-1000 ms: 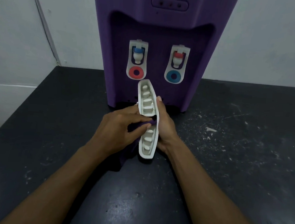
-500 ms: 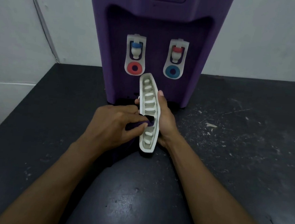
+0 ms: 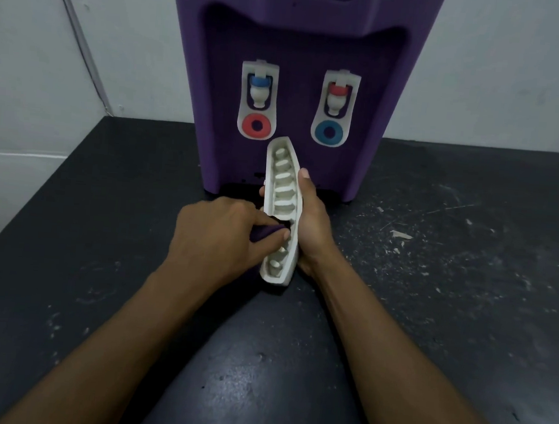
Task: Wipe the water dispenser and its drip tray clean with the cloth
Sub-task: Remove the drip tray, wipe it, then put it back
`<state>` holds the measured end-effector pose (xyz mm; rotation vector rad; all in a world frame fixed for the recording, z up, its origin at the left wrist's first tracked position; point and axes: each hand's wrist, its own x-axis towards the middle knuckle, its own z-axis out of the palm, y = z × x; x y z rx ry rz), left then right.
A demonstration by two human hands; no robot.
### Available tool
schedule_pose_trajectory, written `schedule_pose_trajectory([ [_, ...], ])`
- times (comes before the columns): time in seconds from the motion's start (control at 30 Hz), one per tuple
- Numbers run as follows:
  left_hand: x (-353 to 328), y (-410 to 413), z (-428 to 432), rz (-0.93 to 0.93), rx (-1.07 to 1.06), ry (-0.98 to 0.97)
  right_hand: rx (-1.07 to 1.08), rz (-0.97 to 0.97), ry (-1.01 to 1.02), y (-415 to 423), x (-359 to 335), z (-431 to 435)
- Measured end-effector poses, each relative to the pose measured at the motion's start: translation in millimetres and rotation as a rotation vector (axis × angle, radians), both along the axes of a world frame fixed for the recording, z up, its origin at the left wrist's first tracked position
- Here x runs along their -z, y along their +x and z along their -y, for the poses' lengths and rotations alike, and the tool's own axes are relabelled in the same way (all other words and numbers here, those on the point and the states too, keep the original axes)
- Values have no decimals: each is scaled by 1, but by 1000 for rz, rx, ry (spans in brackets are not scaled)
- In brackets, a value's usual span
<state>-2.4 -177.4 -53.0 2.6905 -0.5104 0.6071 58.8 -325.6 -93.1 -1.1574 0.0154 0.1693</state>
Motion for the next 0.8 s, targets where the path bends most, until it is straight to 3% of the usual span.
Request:
schedule_pose_trajectory([
  [0.13, 1, 2, 0, -34, 38, -47, 12, 7, -5, 0, 1, -2],
  [0.3, 10, 7, 2, -190, 230, -267, 5, 32, -15, -2, 3, -2],
  [0.53, 22, 21, -8, -206, 377, -340, -39, -30, 99, -5, -4, 1],
  [0.8, 15, 16, -15, -189, 416, -199, -77, -71, 201, -4, -9, 4],
])
